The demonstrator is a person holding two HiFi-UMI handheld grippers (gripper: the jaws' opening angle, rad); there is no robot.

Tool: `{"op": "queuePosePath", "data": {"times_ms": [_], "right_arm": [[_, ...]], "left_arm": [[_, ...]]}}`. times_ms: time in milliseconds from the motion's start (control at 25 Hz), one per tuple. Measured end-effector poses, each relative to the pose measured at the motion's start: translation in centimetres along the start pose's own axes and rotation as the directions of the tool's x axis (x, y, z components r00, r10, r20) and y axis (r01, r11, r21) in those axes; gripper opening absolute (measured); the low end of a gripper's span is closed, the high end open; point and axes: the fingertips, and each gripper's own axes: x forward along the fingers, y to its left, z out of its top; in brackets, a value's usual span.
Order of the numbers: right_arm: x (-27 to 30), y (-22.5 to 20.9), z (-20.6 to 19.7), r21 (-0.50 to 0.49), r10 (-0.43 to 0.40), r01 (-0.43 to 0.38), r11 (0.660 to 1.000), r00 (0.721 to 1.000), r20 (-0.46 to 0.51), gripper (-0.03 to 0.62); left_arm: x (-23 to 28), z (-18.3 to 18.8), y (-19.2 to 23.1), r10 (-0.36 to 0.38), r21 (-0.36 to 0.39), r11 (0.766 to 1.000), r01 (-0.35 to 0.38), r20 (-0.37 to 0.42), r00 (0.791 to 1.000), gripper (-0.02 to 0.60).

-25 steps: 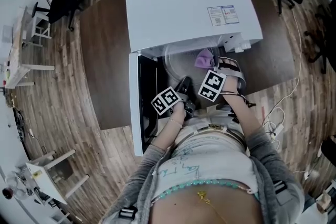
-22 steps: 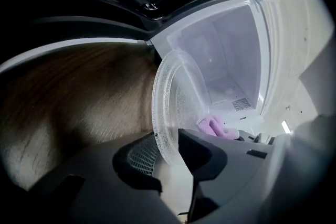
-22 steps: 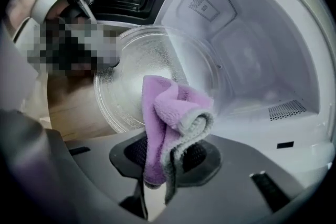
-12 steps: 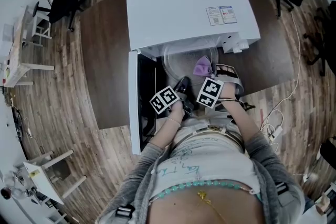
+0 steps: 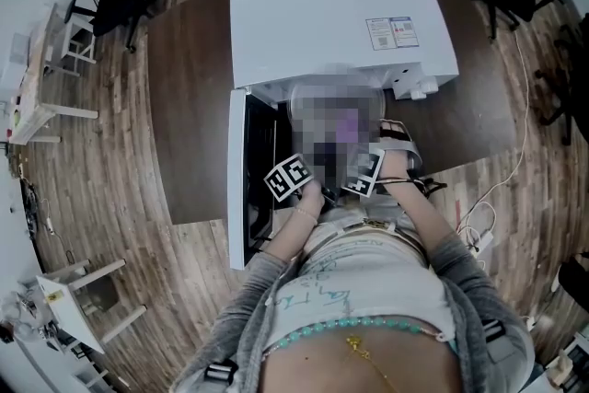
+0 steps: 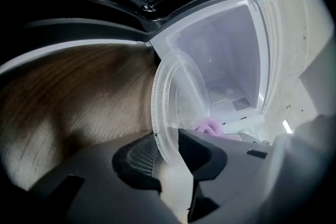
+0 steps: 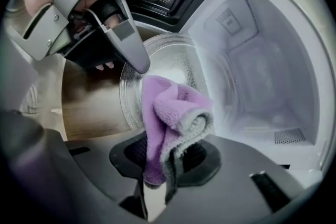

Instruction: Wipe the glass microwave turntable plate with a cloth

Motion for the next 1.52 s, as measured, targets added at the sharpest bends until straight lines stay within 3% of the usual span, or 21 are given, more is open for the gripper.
{"op": "queuePosePath", "data": {"times_ms": [480,920,1080,1520], "right_arm": [[0.3,-1.1,2.9,-0.056,-0.001,0.005,0.998,0.998,0.07,0.109],[0.1,-1.1,8.7,-0.23,0.039,0.002,0.973,0.984,0.172,0.108],[0.4,-1.8,9.7,-0.253,0.05,-0.002,0.967,0.982,0.184,0.108],[0.8,-3.7,12.8,-0.303,0.013,0.062,0.951,0.972,0.237,0.109]], "left_arm": [[0.1,0.0,0.0,0.001,-0.001,1.0,-0.001,0.003,1.0,0.124],[0.0,0.0,-0.1,-0.002,-0.001,1.0,0.002,-0.002,1.0,0.123],[0.2,-0.1,-0.2,0.002,0.003,1.0,-0.002,0.001,1.0,0.126],[0.2,-0.2,0.2,0.016,0.014,1.0,-0.016,0.004,1.0,0.126]]}}
